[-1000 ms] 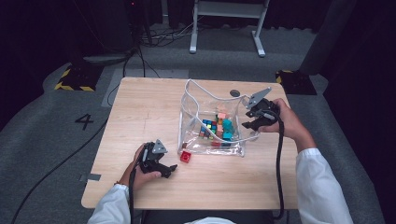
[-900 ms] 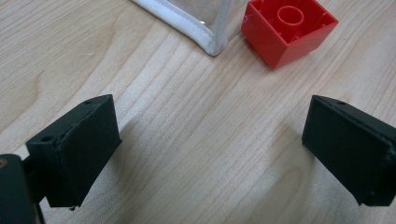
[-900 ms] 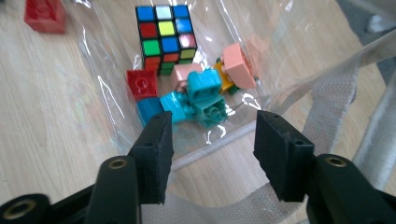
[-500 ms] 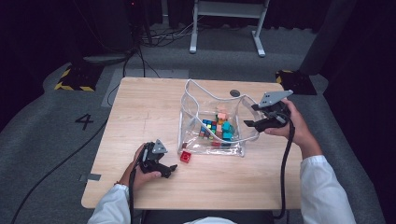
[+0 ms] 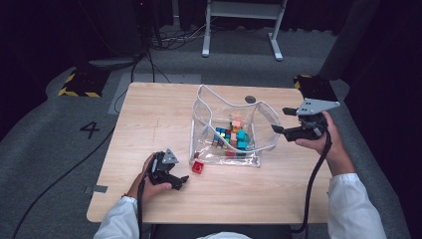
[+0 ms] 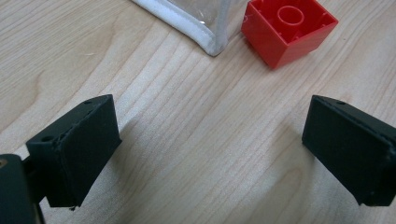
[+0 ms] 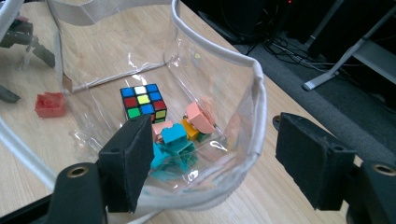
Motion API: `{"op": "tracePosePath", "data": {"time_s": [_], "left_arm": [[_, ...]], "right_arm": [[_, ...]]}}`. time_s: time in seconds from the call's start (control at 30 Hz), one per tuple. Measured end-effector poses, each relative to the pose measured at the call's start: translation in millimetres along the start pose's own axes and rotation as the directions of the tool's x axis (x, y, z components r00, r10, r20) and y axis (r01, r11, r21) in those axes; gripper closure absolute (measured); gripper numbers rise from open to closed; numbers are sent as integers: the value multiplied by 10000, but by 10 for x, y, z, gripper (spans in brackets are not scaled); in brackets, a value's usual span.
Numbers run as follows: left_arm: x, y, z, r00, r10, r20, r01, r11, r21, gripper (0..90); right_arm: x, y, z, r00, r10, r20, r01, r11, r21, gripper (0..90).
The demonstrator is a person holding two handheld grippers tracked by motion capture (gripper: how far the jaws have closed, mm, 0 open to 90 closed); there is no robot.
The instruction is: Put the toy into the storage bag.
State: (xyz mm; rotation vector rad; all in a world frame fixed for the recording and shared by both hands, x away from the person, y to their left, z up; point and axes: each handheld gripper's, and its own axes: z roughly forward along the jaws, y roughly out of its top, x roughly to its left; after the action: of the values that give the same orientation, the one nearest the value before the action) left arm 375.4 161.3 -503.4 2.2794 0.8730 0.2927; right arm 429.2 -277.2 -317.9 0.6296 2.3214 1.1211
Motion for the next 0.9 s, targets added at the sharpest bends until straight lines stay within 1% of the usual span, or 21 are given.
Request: {"op": "tracePosePath", "data": {"time_s": [0.03,0.1,0.2,0.43,0.57,0.63,0.7,0.8,0.83,0.87,0.9], "left_arm": [[0,0,0,10000,0,-3,0,10000,-3,41],[0,0,0,10000,11,0,-11,10000,-11,41],[1,1,0,10000,15,-5,-15,10000,-8,41],[0,0,0,10000,12,-1,-12,10000,-8,41],[0,0,0,10000,2,-2,-2,10000,-5,41],[0,0,0,10000,1,-5,-1,10000,-1,41],[0,0,0,10000,11,-1,-11,10000,-10,41],[0,0,0,10000,7,-2,-7,10000,-6,41],[0,0,0,10000,-2,-2,2,10000,-2,41],[0,0,0,10000,4,1,-4,10000,-4,41],[0,0,0,10000,3,-2,-3,10000,-8,41]], "right_arm": [[-7,-21,-36,10000,-68,50,69,9999,-97,281],[-5,-52,-76,9999,81,61,-79,9997,-227,279],[-1,-111,-138,9998,108,147,-102,9993,-374,279],[12,-238,-253,9993,229,292,-213,9983,-544,271],[27,-329,-295,9988,187,451,-168,9990,-424,269],[33,-384,-316,9987,292,409,-276,9988,-401,268],[37,-442,-328,9986,300,430,-284,9989,-366,266],[44,-529,-324,9987,338,387,-323,9987,-385,265],[54,-558,-326,9984,412,396,-401,9988,-280,266],[58,-588,-316,9986,381,375,-370,9988,-306,266],[67,-620,-308,9984,453,338,-443,9986,-290,265]]}}
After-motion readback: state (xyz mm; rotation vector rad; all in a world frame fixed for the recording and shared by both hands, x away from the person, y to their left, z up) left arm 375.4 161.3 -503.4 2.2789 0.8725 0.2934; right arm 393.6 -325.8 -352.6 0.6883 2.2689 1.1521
